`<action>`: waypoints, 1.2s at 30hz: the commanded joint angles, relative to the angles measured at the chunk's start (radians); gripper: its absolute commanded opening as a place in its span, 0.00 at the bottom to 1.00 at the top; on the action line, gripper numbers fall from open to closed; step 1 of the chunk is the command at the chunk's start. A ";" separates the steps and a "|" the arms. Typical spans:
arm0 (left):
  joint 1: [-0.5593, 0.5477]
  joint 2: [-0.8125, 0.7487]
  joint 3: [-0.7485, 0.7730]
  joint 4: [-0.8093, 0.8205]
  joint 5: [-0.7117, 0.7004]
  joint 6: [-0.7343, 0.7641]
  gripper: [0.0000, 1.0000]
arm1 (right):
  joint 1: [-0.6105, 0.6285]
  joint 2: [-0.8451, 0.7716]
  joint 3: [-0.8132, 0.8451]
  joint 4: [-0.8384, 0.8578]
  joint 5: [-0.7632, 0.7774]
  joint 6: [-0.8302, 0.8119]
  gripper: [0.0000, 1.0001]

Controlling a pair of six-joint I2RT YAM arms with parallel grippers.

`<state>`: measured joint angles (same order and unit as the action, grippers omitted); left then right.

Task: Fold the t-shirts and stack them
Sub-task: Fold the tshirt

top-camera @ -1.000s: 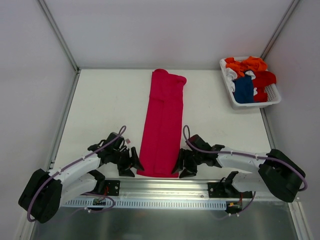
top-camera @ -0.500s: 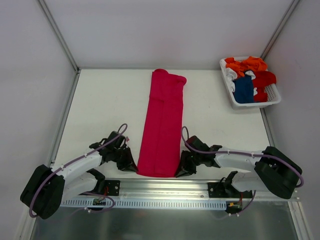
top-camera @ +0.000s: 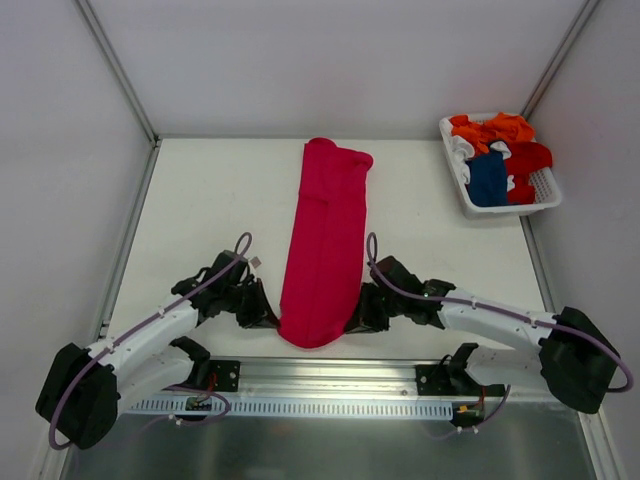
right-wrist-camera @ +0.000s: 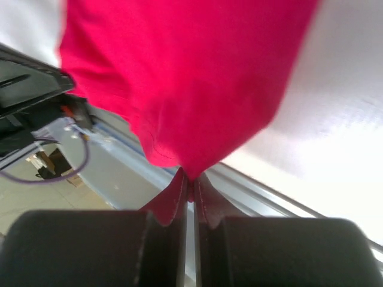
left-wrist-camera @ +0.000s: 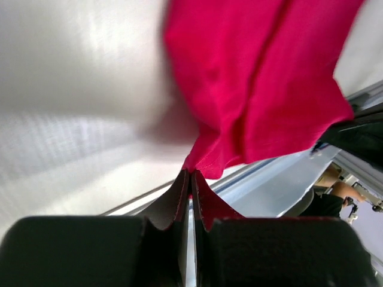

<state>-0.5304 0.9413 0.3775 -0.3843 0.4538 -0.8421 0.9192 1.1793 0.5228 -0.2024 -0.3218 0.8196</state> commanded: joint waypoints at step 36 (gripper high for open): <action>0.199 0.824 0.932 0.044 -0.075 0.371 0.00 | -0.507 0.450 0.597 -0.048 -0.032 -0.556 0.00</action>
<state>-0.3447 1.7462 1.2415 -0.3779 0.3828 -0.5068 0.4232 1.5974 1.0443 -0.2970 -0.3309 0.3130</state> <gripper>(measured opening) 0.009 0.050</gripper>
